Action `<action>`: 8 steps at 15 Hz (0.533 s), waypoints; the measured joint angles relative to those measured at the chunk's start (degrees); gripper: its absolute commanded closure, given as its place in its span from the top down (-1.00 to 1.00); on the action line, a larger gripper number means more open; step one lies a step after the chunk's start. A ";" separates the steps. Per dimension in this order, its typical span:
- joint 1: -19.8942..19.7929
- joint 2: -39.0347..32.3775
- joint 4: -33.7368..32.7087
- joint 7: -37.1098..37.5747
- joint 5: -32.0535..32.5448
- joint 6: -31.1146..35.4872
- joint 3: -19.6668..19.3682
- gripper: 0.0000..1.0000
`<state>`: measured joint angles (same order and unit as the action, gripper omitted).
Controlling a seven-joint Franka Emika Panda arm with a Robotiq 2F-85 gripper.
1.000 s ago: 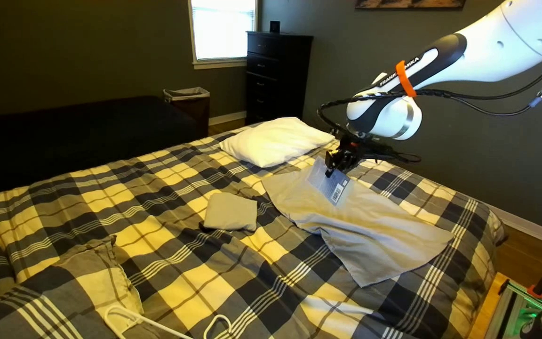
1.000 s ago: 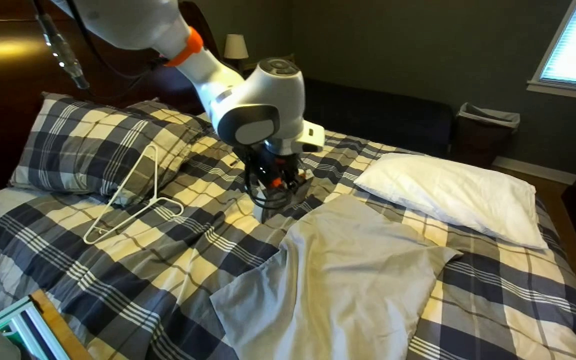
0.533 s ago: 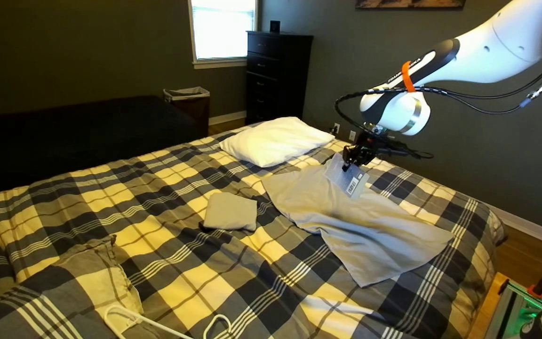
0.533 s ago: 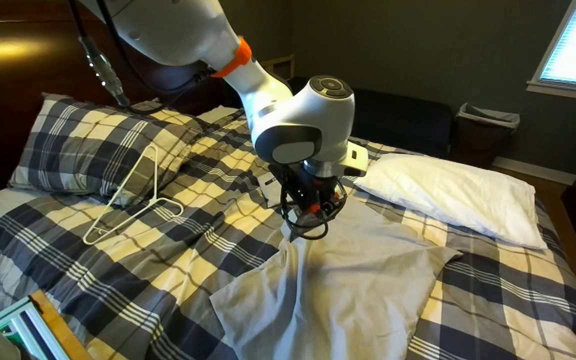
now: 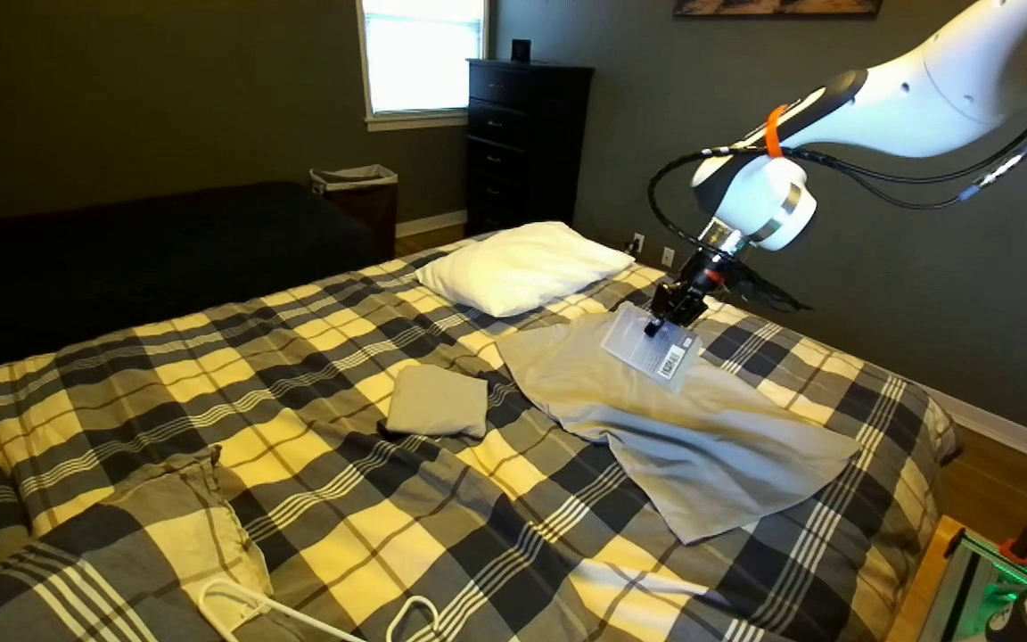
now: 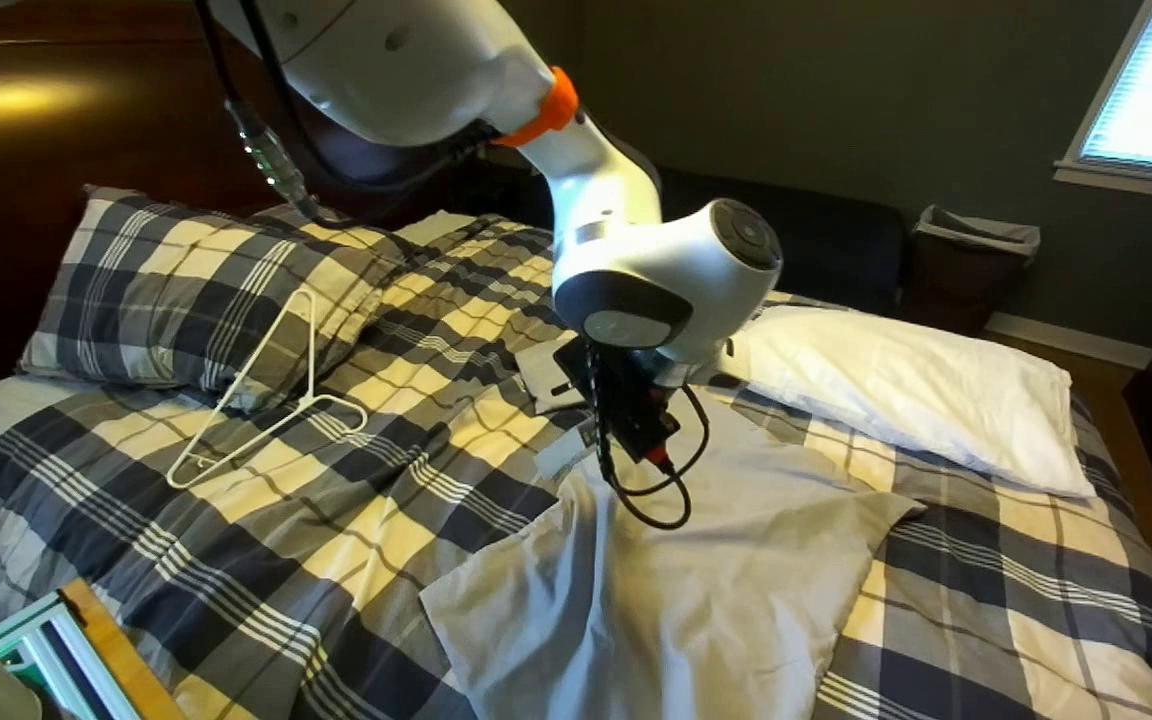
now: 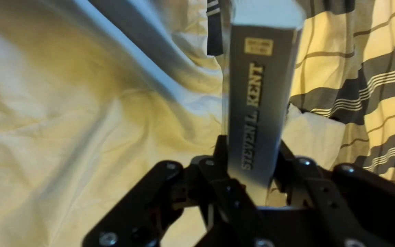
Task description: Move the hanger to the left then put the book on the grey pillow cover
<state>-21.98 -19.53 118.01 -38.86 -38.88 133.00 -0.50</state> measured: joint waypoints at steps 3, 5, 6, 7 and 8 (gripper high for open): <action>-3.68 -3.78 -4.82 -7.09 -2.44 -8.38 -1.86 -0.83; -5.57 -7.04 -8.27 -10.02 -4.16 -12.58 -3.00 -0.83; -6.37 -8.90 -10.07 -10.92 -4.71 -14.57 -3.48 -0.83; -7.03 -10.78 -11.81 -11.41 -5.02 -16.17 -3.90 -0.83; -7.58 -12.66 -13.50 -11.71 -5.20 -17.41 -4.25 -0.83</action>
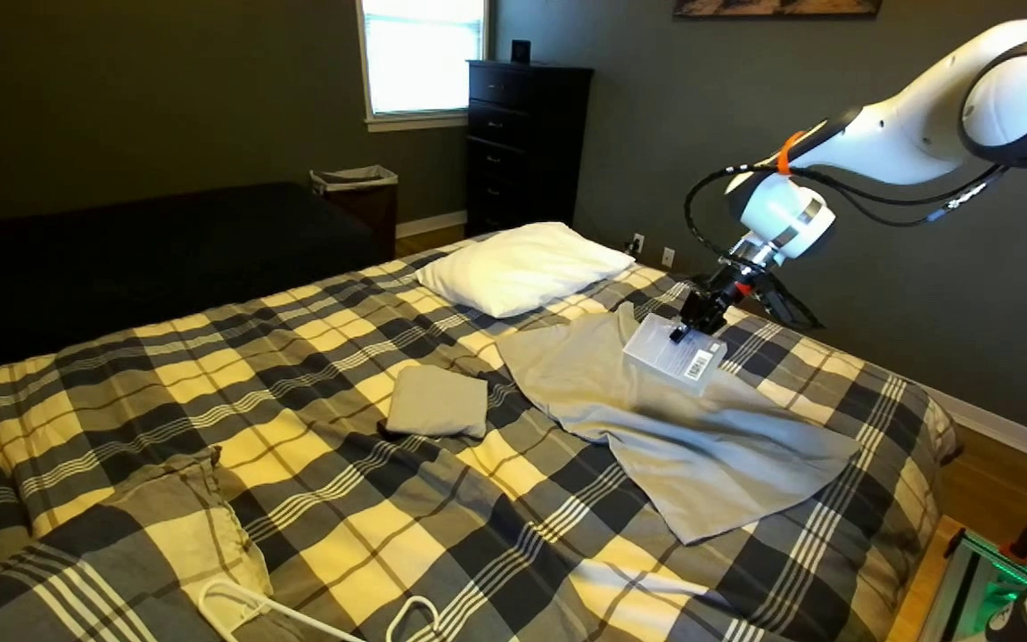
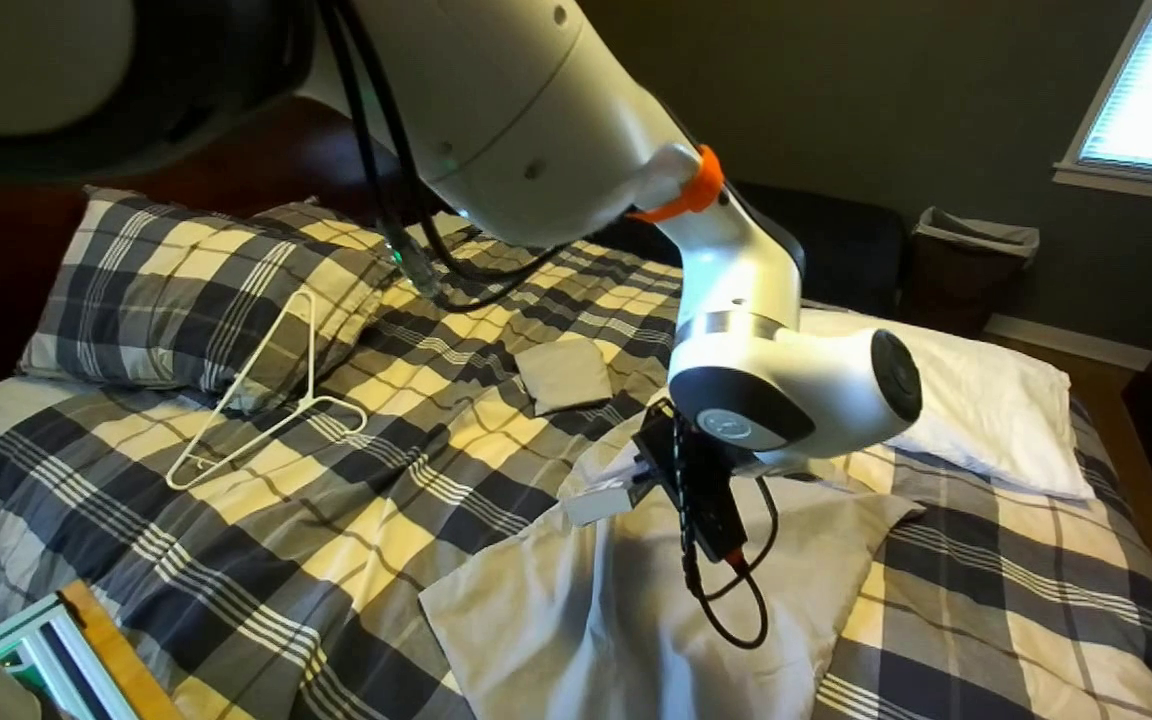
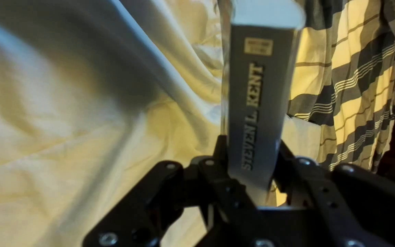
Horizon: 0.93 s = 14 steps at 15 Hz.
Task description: Move the hanger to the left then put the book on the grey pillow cover
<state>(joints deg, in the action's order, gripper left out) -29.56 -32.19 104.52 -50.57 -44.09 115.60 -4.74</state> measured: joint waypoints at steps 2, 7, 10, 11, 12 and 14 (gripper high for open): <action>-0.90 -3.32 -3.01 -0.05 -0.18 -1.53 -0.53 -0.83; -2.83 -9.58 -9.08 0.14 -4.32 -1.32 -0.66 -0.83; -2.84 -11.49 -11.37 2.74 -5.84 -1.16 -0.58 -0.34; -2.77 -11.70 -11.75 3.31 -5.85 -1.23 -0.53 -0.83; -2.72 -11.77 -11.93 3.57 -5.85 -1.23 -0.49 -0.83; -2.65 -11.80 -11.95 2.29 -5.98 -0.91 -0.32 -0.83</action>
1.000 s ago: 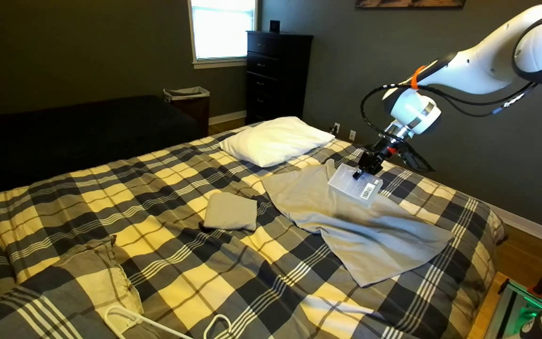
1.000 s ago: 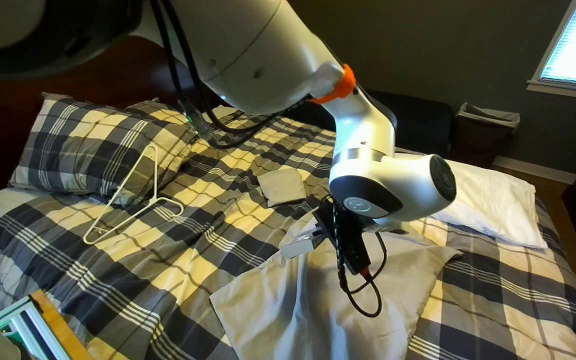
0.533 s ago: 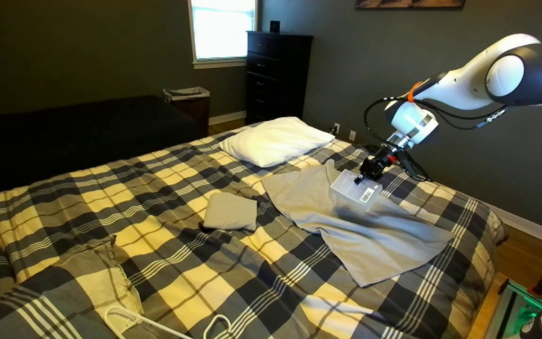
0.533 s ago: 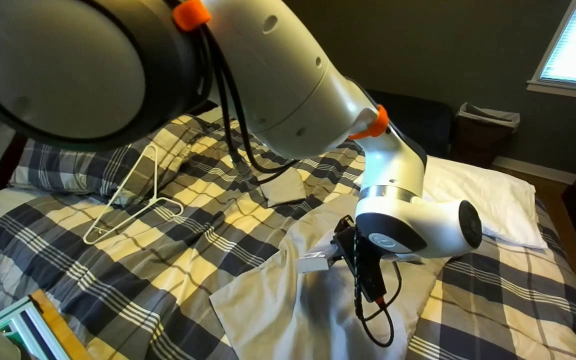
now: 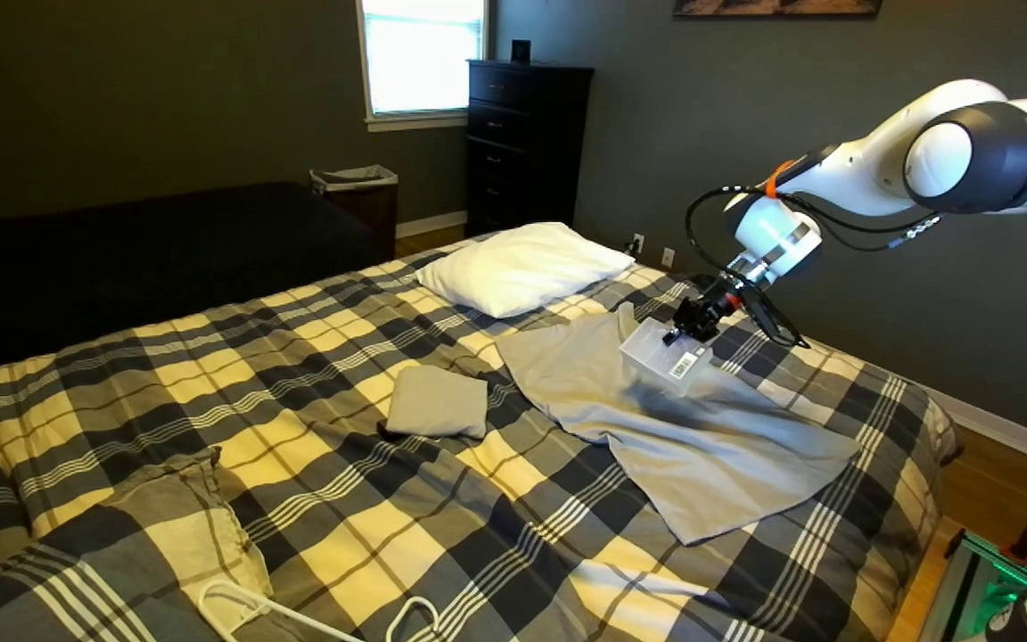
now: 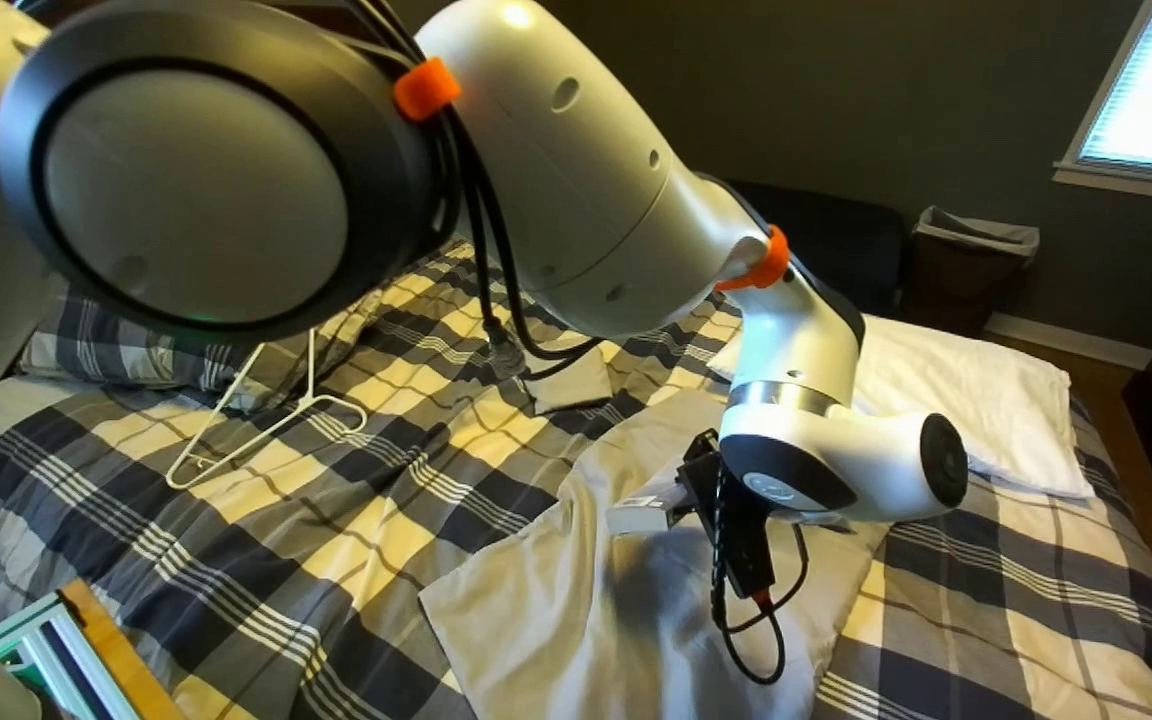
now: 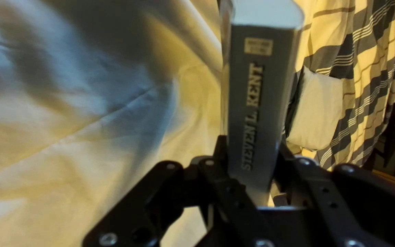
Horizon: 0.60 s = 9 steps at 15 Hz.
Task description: Move the hanger to the left then put the book on the grey pillow cover
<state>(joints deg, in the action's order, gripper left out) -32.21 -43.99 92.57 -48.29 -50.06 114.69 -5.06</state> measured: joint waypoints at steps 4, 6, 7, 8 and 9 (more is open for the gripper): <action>0.07 -1.90 -0.60 -1.95 -1.02 2.70 0.82 -0.83; 0.07 -4.18 -1.67 -2.43 -1.91 3.61 1.27 -0.83; 0.06 -5.48 -2.47 -2.46 -2.37 3.73 1.49 -0.83; 0.03 -6.83 -3.37 -2.46 -2.68 3.74 1.70 -0.83; 0.02 -8.23 -4.44 -2.46 -2.95 3.74 1.88 -0.83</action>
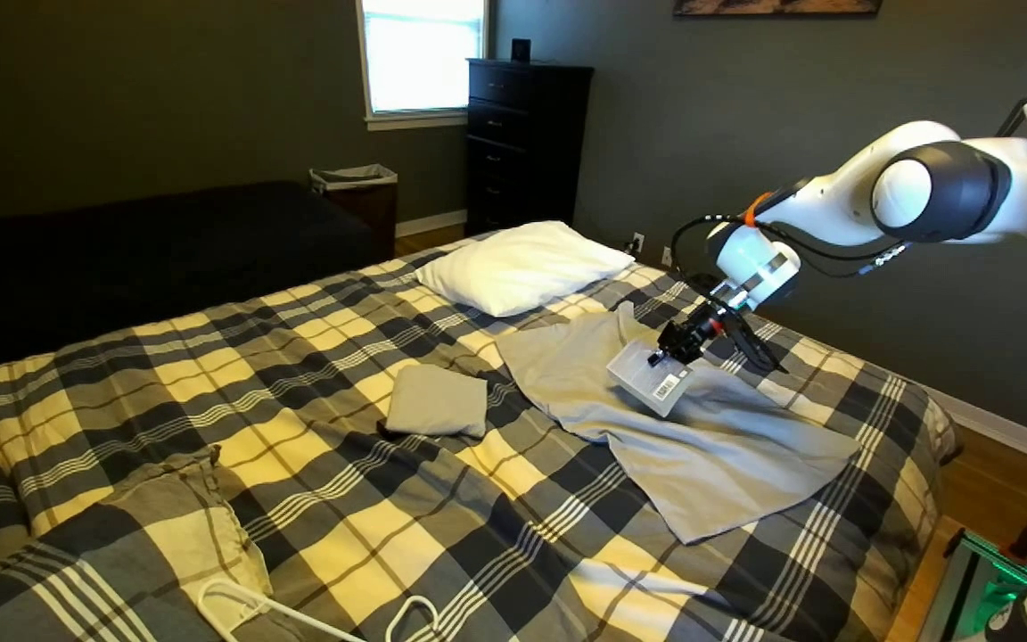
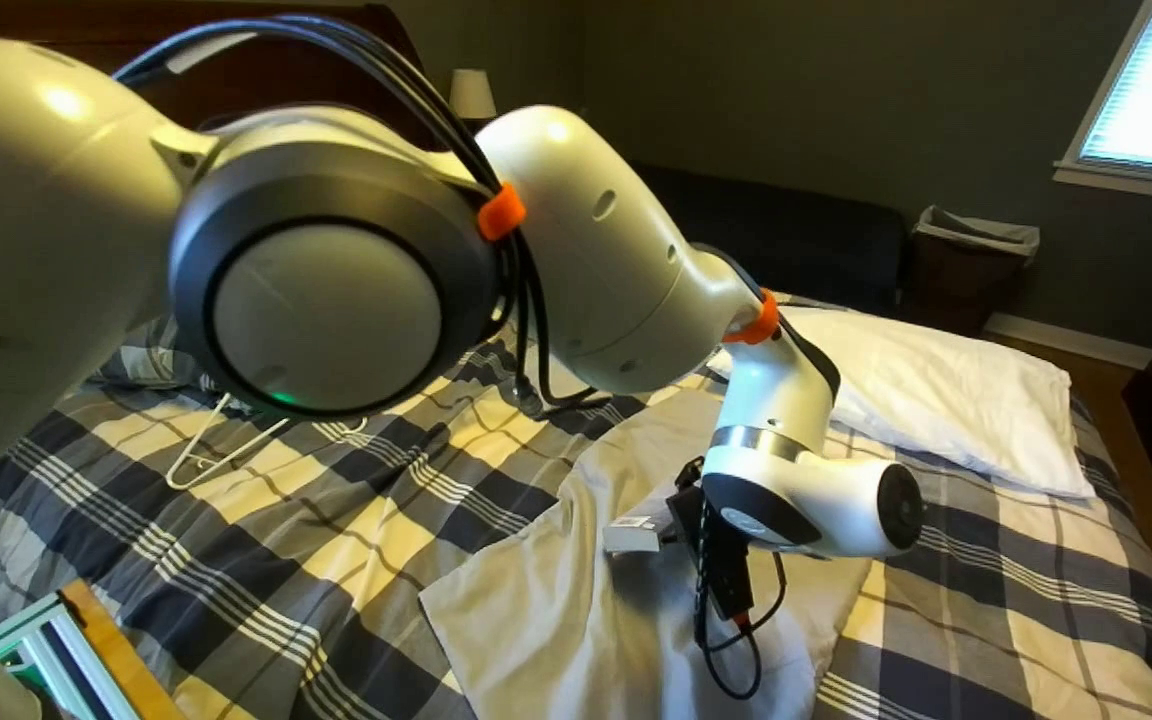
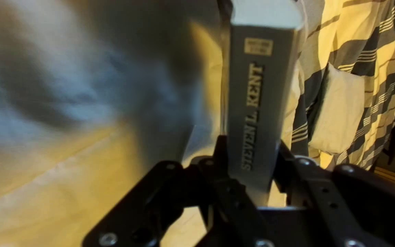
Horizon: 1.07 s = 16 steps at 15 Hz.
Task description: Move the hanger to the left then put the book on the grey pillow cover
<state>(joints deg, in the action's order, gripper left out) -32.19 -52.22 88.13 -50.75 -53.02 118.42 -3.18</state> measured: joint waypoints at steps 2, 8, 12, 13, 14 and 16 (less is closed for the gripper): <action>-0.02 -2.53 -2.43 0.12 -0.41 0.00 0.16 -0.83; -0.40 -6.98 -8.87 2.40 0.32 0.00 -0.58 0.31; -0.06 -8.45 -11.21 8.30 3.65 -0.01 -1.58 0.89; 0.13 -8.61 -11.60 10.23 4.81 0.03 -1.86 0.99; 0.32 -8.62 -11.84 12.11 5.96 0.39 -2.09 1.00; 1.21 -8.15 -11.78 15.10 7.13 4.98 -3.10 1.00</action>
<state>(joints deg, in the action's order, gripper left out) -30.98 -60.37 76.35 -35.65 -45.89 123.40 -6.28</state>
